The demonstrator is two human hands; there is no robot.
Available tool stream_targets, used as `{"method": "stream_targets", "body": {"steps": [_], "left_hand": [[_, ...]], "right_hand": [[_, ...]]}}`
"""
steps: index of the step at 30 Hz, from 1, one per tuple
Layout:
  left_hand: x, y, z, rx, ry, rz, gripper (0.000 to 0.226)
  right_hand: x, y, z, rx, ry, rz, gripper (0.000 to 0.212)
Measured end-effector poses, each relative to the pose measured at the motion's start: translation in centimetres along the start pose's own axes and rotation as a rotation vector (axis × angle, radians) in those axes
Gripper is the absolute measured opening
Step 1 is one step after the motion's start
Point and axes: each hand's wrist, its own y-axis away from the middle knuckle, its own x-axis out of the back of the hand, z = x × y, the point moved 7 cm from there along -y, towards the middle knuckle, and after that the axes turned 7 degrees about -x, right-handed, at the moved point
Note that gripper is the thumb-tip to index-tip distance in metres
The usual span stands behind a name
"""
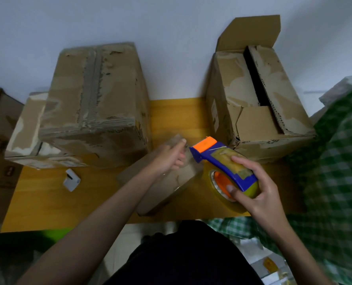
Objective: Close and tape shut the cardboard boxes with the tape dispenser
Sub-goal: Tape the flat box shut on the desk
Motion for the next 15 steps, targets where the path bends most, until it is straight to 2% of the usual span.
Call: {"method": "stream_targets", "body": {"steps": [2, 4, 6, 8, 10, 15], "left_hand": [[-1.2, 1.2, 0.0, 0.128, 0.117, -0.194, 0.068], [-1.7, 2.1, 0.1, 0.208, 0.270, -0.285, 0.073], [-1.6, 2.4, 0.3, 0.231, 0.405, -0.268, 0.063], [-1.2, 2.1, 0.5, 0.221, 0.500, -0.231, 0.037], [-0.9, 1.8, 0.6, 0.223, 0.555, -0.209, 0.019], [-0.4, 2.1, 1.3, 0.219, 0.523, -0.211, 0.018]], "right_hand": [[0.0, 0.0, -0.5, 0.040, 0.019, 0.002, 0.063], [0.0, 0.0, -0.8, 0.057, 0.011, -0.003, 0.063], [0.0, 0.1, -1.0, 0.060, -0.006, -0.014, 0.062], [0.0, 0.2, -1.1, 0.066, -0.012, -0.023, 0.060], [-0.1, 0.5, -1.2, 0.074, -0.012, -0.030, 0.059], [-0.5, 1.0, -1.2, 0.084, -0.007, -0.048, 0.060]]}}
